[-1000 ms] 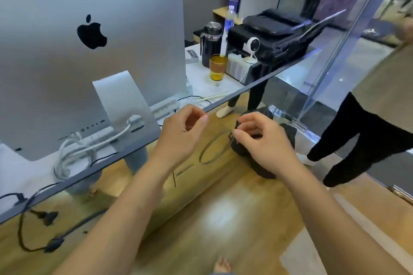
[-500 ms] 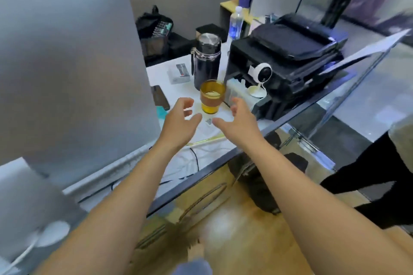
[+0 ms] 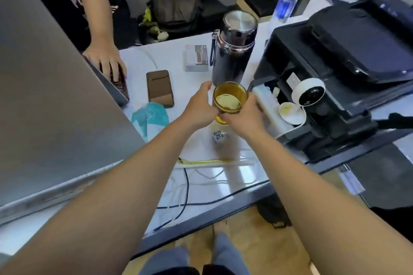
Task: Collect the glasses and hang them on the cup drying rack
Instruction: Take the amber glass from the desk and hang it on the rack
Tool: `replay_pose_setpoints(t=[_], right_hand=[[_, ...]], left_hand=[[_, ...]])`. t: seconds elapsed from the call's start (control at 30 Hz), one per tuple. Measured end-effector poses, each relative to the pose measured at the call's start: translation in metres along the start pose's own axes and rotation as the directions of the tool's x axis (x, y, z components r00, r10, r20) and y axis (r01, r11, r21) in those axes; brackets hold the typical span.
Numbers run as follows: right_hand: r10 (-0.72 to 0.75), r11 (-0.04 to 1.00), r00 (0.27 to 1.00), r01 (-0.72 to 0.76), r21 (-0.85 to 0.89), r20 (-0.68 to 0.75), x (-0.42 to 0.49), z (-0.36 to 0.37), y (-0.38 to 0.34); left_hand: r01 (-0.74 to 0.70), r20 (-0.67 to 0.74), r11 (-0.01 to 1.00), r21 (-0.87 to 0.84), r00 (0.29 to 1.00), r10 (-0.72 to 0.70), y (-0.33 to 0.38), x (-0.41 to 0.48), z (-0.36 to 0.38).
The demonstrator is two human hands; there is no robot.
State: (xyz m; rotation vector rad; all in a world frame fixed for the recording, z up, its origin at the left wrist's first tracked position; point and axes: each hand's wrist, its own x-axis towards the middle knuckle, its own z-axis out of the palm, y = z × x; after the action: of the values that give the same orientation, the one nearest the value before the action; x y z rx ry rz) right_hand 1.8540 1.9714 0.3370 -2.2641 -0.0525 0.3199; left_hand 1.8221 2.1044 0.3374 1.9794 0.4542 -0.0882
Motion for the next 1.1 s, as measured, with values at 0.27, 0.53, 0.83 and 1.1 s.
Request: replay_pose_setpoints(t=[0.27,0.53,0.83,1.1], right_hand=[[-0.099,0.993,0.992,0.093,0.079,0.082,0.019,0.003,0.02],[-0.24,0.965,0.959,0.22,0.14,0.153,0.01,-0.015,0.005],[-0.532,0.845,0.762,0.447,0.294,0.369,-0.045,-0.058,-0.042],[-0.646,0.748,0.515,0.577,0.328,0.564,-0.136,-0.055,-0.076]], left_hand=[[0.011,-0.07,0.999,0.053,0.998,-0.007,0.002,0.006,0.018],[-0.018,-0.2,0.999,-0.04,0.98,0.01,0.021,-0.024,0.007],[-0.057,-0.336,0.997,-0.048,0.941,0.038,0.048,-0.138,-0.042],[-0.074,-0.494,0.993,-0.097,0.869,0.017,0.021,-0.279,-0.064]])
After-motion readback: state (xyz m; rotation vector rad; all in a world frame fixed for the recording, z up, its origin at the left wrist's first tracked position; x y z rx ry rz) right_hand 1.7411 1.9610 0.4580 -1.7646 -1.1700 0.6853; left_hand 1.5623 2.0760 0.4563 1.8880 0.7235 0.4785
